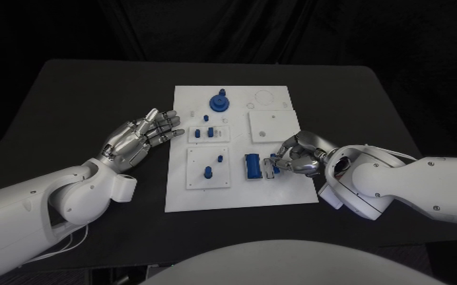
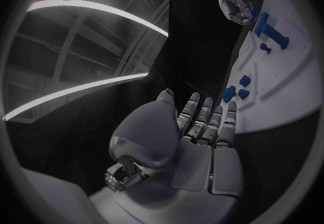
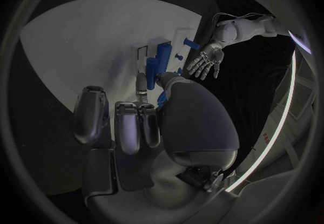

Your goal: Assemble the parts on the task board

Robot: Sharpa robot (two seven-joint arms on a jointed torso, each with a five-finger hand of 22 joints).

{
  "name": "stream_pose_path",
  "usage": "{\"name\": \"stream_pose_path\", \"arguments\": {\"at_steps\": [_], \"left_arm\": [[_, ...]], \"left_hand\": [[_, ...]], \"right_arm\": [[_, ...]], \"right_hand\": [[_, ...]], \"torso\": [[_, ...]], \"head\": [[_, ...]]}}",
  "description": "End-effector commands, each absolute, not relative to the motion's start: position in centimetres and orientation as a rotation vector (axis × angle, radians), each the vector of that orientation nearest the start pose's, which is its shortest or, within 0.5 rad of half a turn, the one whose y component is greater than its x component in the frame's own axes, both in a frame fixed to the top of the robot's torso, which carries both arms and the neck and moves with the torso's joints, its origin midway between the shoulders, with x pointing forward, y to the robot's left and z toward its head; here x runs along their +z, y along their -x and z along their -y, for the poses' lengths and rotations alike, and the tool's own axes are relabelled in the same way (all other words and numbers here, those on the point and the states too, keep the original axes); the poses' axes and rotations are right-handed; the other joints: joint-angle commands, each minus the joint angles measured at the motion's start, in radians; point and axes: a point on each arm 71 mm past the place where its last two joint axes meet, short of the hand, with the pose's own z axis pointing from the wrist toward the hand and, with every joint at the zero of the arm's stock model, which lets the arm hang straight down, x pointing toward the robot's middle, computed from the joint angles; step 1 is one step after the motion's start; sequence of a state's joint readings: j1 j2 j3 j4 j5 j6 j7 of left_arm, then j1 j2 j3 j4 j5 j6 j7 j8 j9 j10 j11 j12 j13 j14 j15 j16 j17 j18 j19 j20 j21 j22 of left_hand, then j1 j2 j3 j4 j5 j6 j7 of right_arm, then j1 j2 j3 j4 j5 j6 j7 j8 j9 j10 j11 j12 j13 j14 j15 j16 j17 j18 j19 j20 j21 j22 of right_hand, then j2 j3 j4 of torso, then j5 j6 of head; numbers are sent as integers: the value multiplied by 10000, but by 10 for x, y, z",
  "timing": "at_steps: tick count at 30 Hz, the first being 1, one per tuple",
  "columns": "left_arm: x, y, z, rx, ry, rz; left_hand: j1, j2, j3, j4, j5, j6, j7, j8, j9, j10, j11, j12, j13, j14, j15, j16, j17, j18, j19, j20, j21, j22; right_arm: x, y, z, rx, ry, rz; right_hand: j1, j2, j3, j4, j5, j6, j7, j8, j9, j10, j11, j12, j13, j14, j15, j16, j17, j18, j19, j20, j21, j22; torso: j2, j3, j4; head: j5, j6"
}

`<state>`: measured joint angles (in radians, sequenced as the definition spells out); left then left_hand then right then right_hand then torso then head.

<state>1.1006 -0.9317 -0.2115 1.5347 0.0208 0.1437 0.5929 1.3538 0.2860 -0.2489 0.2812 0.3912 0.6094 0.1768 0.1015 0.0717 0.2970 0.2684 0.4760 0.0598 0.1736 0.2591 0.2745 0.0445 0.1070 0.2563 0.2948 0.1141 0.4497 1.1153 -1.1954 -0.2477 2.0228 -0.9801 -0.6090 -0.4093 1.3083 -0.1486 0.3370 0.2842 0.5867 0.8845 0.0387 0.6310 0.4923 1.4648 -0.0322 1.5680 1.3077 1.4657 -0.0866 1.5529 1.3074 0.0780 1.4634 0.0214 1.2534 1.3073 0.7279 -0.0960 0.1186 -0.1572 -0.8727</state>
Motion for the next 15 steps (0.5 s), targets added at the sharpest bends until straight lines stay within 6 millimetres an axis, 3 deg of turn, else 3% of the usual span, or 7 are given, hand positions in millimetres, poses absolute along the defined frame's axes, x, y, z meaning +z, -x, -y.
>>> {"name": "stream_pose_path", "arguments": {"at_steps": [1, 15], "left_arm": [[-263, -424, -230, -19435, 11486, -15776], [-263, -424, -230, -19445, 11490, -15798]], "left_hand": [[92, -3, 34, 10, 68, 18, 712, 61, 3, 46, 32, 14, 4, 7, 72, 68, 11, -135, 57, -26, 63, -11], [98, 0, 43, 7, 71, 11, 713, 60, 2, 41, 35, 7, 3, 6, 75, 72, 11, -138, 57, -25, 64, -14]], "right_arm": [[-251, -335, 250, 5922, -7081, -19914], [-255, -336, 249, 5530, -6693, -20292]], "right_hand": [[-150, -3, 438, -323, -266, -7, -29, -91, 39, 1060, -33, 28, 2631, 938, -90, -49, 2043, -88, 111, -65, -115, 1715], [-236, -20, 446, -290, -465, -42, -18, -140, 59, 1060, -22, 28, 2631, 928, -84, -68, 1992, -69, 79, -60, -214, 1687]], "torso": [[10, 0, 4], [12, 4, -16]], "head": [[1, 1], [33, 1]]}}
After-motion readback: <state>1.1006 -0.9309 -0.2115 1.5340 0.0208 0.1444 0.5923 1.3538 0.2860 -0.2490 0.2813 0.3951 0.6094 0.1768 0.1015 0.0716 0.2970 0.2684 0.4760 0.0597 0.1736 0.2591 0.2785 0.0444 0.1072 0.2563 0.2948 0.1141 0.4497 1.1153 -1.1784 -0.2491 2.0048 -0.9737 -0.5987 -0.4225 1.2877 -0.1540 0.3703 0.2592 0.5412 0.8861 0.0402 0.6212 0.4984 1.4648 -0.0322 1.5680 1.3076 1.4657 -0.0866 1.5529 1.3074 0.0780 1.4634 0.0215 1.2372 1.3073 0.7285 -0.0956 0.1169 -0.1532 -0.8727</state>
